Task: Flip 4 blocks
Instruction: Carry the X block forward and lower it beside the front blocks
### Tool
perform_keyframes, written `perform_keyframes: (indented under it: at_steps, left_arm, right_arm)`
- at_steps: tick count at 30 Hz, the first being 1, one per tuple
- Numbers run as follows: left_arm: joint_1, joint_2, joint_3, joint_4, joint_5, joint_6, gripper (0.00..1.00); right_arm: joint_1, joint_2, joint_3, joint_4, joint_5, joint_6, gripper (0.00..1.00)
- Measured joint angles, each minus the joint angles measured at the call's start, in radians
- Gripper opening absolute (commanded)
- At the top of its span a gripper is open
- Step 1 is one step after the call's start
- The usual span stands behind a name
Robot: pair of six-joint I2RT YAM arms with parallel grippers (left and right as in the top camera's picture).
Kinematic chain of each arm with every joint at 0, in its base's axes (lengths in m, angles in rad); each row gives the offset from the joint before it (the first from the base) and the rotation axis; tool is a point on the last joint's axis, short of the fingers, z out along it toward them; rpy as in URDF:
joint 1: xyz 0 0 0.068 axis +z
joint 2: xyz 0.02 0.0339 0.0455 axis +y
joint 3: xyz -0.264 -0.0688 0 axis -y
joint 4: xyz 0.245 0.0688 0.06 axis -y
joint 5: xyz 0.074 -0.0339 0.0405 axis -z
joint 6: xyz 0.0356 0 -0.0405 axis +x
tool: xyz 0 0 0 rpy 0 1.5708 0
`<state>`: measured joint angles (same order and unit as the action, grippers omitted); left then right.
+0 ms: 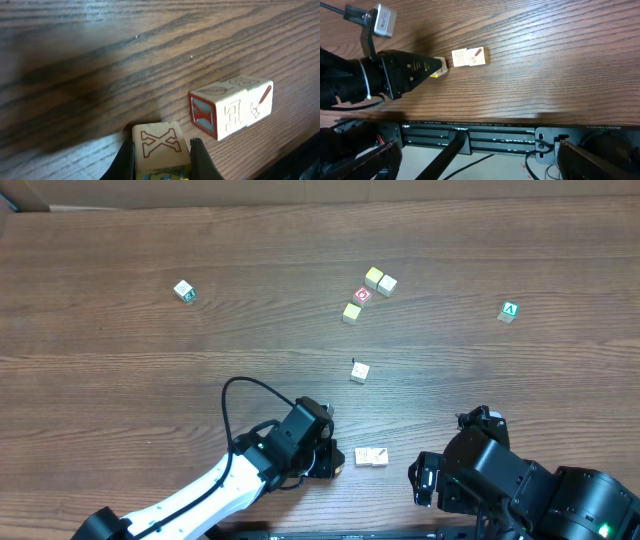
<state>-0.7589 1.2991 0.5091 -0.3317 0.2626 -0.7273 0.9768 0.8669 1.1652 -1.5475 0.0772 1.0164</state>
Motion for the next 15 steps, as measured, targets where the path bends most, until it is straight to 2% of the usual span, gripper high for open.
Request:
perform_keyframes:
  at_steps: [15]
  left_arm:
    - [0.000, 0.030, 0.000, 0.056, 0.014, -0.004, 0.04]
  right_arm:
    - [0.000, 0.000, 0.000, 0.007, 0.000, 0.000, 1.00]
